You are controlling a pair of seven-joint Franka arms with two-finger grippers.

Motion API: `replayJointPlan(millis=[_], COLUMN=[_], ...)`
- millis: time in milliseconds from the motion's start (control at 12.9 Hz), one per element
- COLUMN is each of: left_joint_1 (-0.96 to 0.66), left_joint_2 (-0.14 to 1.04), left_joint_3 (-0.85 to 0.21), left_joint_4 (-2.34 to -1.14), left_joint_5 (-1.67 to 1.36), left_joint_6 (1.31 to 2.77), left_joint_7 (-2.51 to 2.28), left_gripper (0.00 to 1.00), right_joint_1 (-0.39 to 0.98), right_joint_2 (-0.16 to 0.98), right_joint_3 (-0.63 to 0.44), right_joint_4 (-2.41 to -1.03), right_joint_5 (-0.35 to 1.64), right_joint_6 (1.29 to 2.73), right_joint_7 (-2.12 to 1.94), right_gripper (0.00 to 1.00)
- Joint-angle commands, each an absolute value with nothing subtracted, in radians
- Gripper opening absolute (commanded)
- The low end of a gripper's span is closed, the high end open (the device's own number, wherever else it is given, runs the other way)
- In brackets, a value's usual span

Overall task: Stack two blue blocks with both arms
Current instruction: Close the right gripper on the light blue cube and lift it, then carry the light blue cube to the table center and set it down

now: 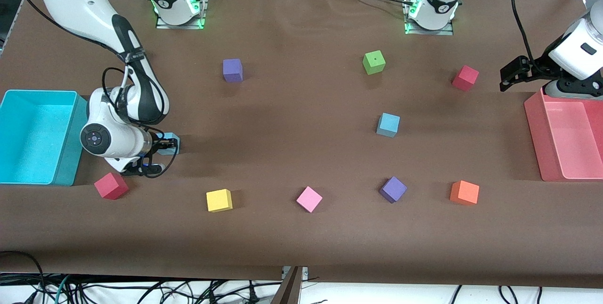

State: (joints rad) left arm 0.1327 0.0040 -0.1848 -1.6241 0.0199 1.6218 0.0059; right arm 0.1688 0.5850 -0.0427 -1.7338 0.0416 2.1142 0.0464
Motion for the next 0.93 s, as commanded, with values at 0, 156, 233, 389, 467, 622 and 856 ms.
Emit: replayJointPlan(millis=[0, 156, 233, 389, 467, 622, 856], left_joint_1=[0.141, 0.140, 0.140, 0.141, 0.141, 0.141, 0.141], left_joint_2=[0.003, 0.003, 0.003, 0.002, 0.002, 0.003, 0.003], left_joint_3=[-0.187, -0.187, -0.187, -0.187, -0.186, -0.187, -0.187], left_joint_4=[-1.606, -1.606, -1.606, -1.606, -1.606, -1.606, -1.606], left_joint_5=[0.000, 0.000, 0.000, 0.000, 0.000, 0.000, 0.000], left_joint_6=[1.608, 1.608, 1.608, 1.605, 1.605, 1.605, 1.605], left_joint_7=[0.014, 0.012, 0.012, 0.012, 0.014, 0.012, 0.014], left_gripper=[1.00, 1.00, 1.00, 1.00, 1.00, 1.00, 1.00], right_joint_1=[0.210, 0.285, 0.342, 0.464, 0.515, 0.612, 0.702], right_joint_2=[0.571, 0.581, 0.590, 0.623, 0.647, 0.710, 0.756], right_joint_3=[0.030, 0.060, 0.060, 0.060, 0.060, 0.060, 0.060], right_joint_4=[-1.613, -1.554, -1.534, -1.485, -1.447, -1.375, -1.353], right_joint_5=[0.051, 0.051, 0.051, 0.051, 0.051, 0.051, 0.051], right_joint_6=[1.999, 1.997, 2.003, 2.008, 2.016, 2.049, 2.155], right_joint_7=[0.196, 0.303, 0.340, 0.478, 0.570, 0.720, 0.837], right_gripper=[0.28, 0.28, 0.28, 0.28, 0.28, 0.28, 0.28])
